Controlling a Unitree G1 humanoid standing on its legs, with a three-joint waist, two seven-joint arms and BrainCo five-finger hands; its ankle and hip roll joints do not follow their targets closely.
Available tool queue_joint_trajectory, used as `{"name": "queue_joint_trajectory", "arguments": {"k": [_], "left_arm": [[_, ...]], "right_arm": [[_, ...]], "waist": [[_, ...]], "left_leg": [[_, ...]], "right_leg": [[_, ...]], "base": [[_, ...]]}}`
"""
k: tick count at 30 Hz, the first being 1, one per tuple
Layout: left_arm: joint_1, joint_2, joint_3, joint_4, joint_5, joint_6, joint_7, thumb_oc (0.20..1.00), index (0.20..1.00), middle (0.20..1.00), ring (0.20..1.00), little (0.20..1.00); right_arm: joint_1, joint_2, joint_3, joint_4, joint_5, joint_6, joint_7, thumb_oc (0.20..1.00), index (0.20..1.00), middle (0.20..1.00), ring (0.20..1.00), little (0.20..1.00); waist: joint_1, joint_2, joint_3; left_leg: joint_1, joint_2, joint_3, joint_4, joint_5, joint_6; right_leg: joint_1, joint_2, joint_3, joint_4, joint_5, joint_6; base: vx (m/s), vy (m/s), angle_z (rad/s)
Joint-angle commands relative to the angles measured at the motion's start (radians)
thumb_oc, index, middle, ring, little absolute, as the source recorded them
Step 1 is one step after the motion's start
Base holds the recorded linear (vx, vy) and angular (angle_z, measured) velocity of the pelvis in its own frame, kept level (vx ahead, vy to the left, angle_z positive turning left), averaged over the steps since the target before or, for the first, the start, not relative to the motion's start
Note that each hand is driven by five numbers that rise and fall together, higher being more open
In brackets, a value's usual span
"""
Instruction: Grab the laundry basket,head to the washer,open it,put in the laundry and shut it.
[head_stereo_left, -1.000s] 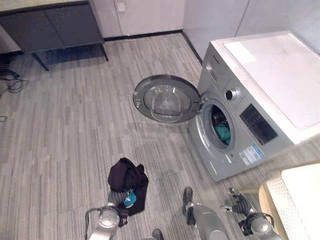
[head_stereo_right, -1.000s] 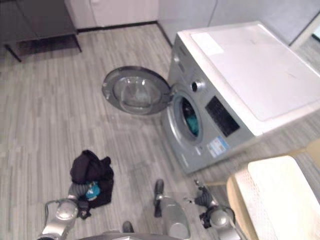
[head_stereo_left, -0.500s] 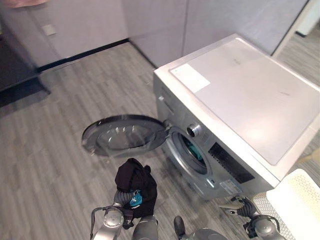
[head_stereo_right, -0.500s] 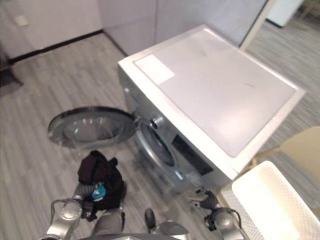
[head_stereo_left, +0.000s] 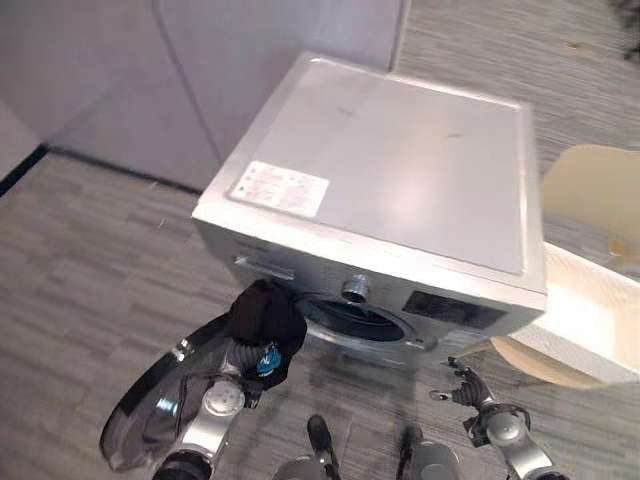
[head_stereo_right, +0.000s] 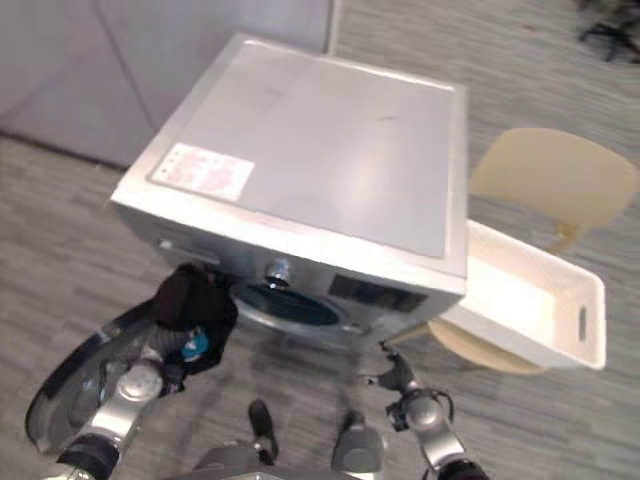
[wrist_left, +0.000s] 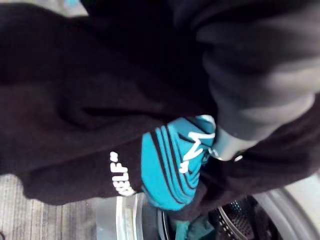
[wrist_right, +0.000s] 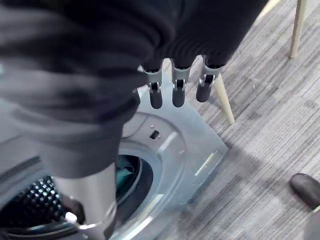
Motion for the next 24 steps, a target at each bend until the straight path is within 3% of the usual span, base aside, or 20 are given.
{"name": "queue_joint_trajectory", "arguments": {"k": [1, 3, 6, 7, 8, 9, 10, 11, 13, 17, 24], "left_arm": [[0.035, -0.004, 0.019, -0.056, 0.030, -0.062, 0.011, 0.200, 0.200, 0.200, 0.200, 0.200], [0.028, -0.014, 0.018, -0.062, 0.023, -0.064, 0.015, 0.200, 0.200, 0.200, 0.200, 0.200], [0.001, -0.016, 0.011, -0.073, -0.003, -0.068, 0.030, 0.200, 0.200, 0.200, 0.200, 0.200], [-0.041, -0.017, -0.003, -0.083, -0.030, -0.079, 0.048, 0.200, 0.200, 0.200, 0.200, 0.200], [-0.055, -0.021, -0.010, -0.086, -0.037, -0.081, 0.054, 0.200, 0.200, 0.200, 0.200, 0.200], [-0.055, -0.021, -0.010, -0.086, -0.037, -0.081, 0.054, 0.200, 0.200, 0.200, 0.200, 0.200], [-0.100, -0.019, -0.031, -0.098, -0.053, -0.091, 0.078, 0.200, 0.200, 0.200, 0.200, 0.200], [-0.122, -0.018, -0.038, -0.102, -0.055, -0.095, 0.088, 0.200, 0.200, 0.200, 0.200, 0.200], [-0.157, -0.009, -0.043, -0.122, -0.051, -0.100, 0.106, 0.200, 0.200, 0.200, 0.200, 0.200], [-0.282, 0.024, -0.061, -0.149, -0.043, -0.115, 0.158, 0.200, 0.200, 0.200, 0.200, 0.200], [-0.527, 0.079, -0.082, -0.158, 0.040, -0.111, 0.305, 0.200, 0.200, 0.200, 0.200, 0.200]], "right_arm": [[0.002, -0.049, -0.015, 0.005, 0.011, -0.019, -0.017, 1.000, 1.000, 1.000, 1.000, 1.000], [0.015, -0.048, -0.026, -0.001, 0.026, -0.018, -0.022, 1.000, 1.000, 1.000, 1.000, 1.000], [-0.004, -0.061, -0.022, 0.004, 0.049, -0.017, -0.040, 1.000, 1.000, 1.000, 1.000, 1.000], [-0.042, -0.076, -0.019, 0.007, 0.076, -0.022, -0.053, 1.000, 1.000, 1.000, 1.000, 1.000], [-0.055, -0.078, -0.018, 0.010, 0.086, -0.026, -0.061, 1.000, 1.000, 1.000, 1.000, 1.000], [-0.055, -0.078, -0.018, 0.010, 0.086, -0.026, -0.061, 1.000, 1.000, 1.000, 1.000, 1.000], [-0.083, -0.078, -0.016, 0.005, 0.110, -0.034, -0.079, 1.000, 1.000, 1.000, 1.000, 1.000], [-0.090, -0.078, -0.020, 0.003, 0.121, -0.037, -0.085, 1.000, 1.000, 1.000, 1.000, 1.000], [-0.087, -0.080, -0.031, -0.019, 0.140, -0.044, -0.096, 1.000, 1.000, 1.000, 1.000, 1.000], [-0.120, -0.089, -0.029, -0.082, 0.178, -0.054, -0.125, 1.000, 1.000, 1.000, 1.000, 1.000], [-0.168, -0.087, -0.027, -0.231, 0.215, -0.110, -0.153, 1.000, 1.000, 1.000, 1.000, 1.000]], "waist": [[0.022, -0.016, -0.042], [0.008, -0.021, -0.022], [0.012, -0.022, 0.022], [0.030, -0.018, 0.063], [0.031, -0.014, 0.071], [0.031, -0.014, 0.071], [0.035, -0.008, 0.104], [0.032, -0.005, 0.116], [0.019, 0.006, 0.138], [0.003, 0.001, 0.160], [-0.037, 0.004, 0.181]], "left_leg": [[-0.039, 0.081, -0.020, 0.095, -0.070, -0.071], [-0.071, 0.087, -0.017, 0.168, -0.091, -0.074], [-0.150, 0.120, -0.033, 0.271, -0.105, -0.080], [-0.253, 0.118, -0.150, 0.358, -0.115, -0.088], [-0.288, 0.110, -0.211, 0.379, -0.120, -0.095], [-0.288, 0.110, -0.211, 0.380, -0.120, -0.095], [-0.365, 0.083, -0.306, 0.404, -0.097, -0.094], [-0.408, 0.074, -0.325, 0.429, -0.096, -0.094], [-0.422, 0.078, -0.313, 0.435, -0.130, -0.091], [-0.619, 0.100, -0.265, 0.598, -0.172, -0.059], [-0.943, 0.144, -0.264, 0.928, -0.279, -0.020]], "right_leg": [[0.004, 0.043, -0.025, -0.072, 0.009, -0.016], [0.010, 0.076, 0.042, -0.125, 0.008, -0.024], [-0.033, 0.081, 0.057, -0.109, 0.005, -0.043], [-0.098, 0.083, 0.081, -0.067, -0.002, -0.055], [-0.117, 0.086, 0.087, -0.060, -0.003, -0.057], [-0.117, 0.086, 0.086, -0.059, -0.003, -0.057], [-0.195, 0.084, 0.100, -0.010, 0.019, -0.065], [-0.237, 0.079, 0.106, 0.026, 0.016, -0.066], [-0.298, 0.079, 0.131, 0.096, -0.027, -0.064], [-0.521, 0.055, 0.175, 0.282, -0.067, -0.085], [-0.843, 0.041, 0.239, 0.561, -0.148, -0.115]], "base": [[-0.03, -0.141, -0.87], [-0.09, -0.134, -0.35], [-0.24, -0.069, -0.02], [-0.24, -0.015, -0.48], [-0.24, -0.015, -0.42], [-0.24, 0.023, -0.44], [-0.25, 0.044, -0.39], [-0.27, 0.075, -0.30], [-0.05, 0.095, -0.22], [-0.11, 0.102, 0.02], [-0.07, 0.040, -0.20]]}}
